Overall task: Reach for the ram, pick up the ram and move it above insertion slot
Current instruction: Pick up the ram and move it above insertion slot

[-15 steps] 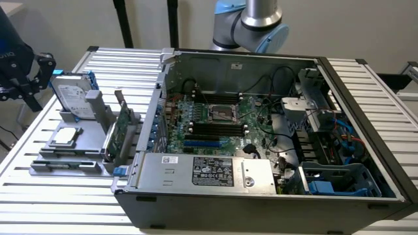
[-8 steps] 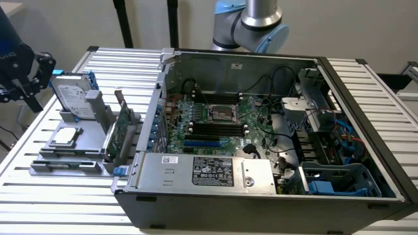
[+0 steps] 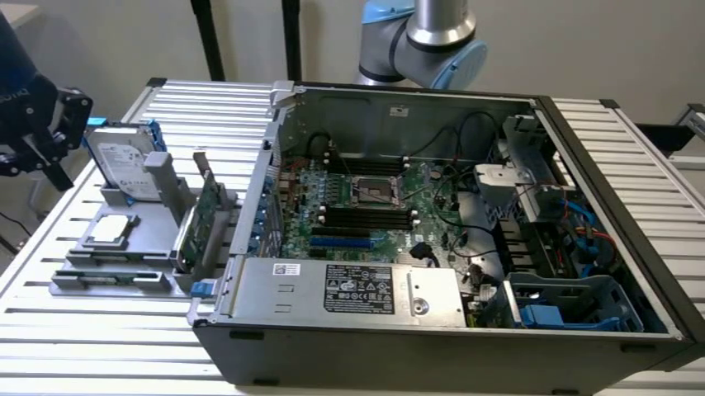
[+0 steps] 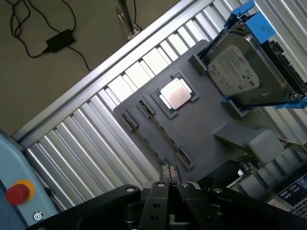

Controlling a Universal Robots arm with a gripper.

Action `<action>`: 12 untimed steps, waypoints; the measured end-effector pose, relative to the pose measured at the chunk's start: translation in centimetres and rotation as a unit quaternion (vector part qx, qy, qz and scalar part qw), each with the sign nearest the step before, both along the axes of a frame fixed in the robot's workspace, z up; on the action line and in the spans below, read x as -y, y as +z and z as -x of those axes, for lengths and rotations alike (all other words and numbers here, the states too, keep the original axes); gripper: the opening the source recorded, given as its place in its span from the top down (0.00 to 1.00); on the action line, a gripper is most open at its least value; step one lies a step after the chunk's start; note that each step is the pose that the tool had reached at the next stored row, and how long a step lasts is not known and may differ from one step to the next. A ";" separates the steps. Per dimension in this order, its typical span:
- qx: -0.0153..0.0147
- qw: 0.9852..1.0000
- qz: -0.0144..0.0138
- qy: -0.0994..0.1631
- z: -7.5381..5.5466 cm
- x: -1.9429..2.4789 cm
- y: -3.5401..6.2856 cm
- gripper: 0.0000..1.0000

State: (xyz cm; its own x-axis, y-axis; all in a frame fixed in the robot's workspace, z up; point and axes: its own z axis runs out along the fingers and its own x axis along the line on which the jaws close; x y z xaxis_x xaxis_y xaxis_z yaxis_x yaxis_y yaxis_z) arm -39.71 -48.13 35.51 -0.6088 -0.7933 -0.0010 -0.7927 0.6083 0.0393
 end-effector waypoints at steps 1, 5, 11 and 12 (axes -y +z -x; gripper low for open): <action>0.000 1.000 0.000 0.009 0.0 0.00 -0.03 0.89; 0.000 0.999 0.000 0.046 0.0 0.00 -0.14 0.89; 0.000 0.995 0.000 0.100 0.0 0.00 -0.31 0.89; 0.000 0.994 0.000 0.110 0.0 0.00 -0.35 0.89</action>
State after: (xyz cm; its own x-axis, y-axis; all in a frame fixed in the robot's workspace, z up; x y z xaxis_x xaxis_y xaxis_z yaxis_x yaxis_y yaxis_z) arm -39.72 -48.13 35.16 -0.4215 -0.9068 -0.0010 -0.9062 0.4211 0.0393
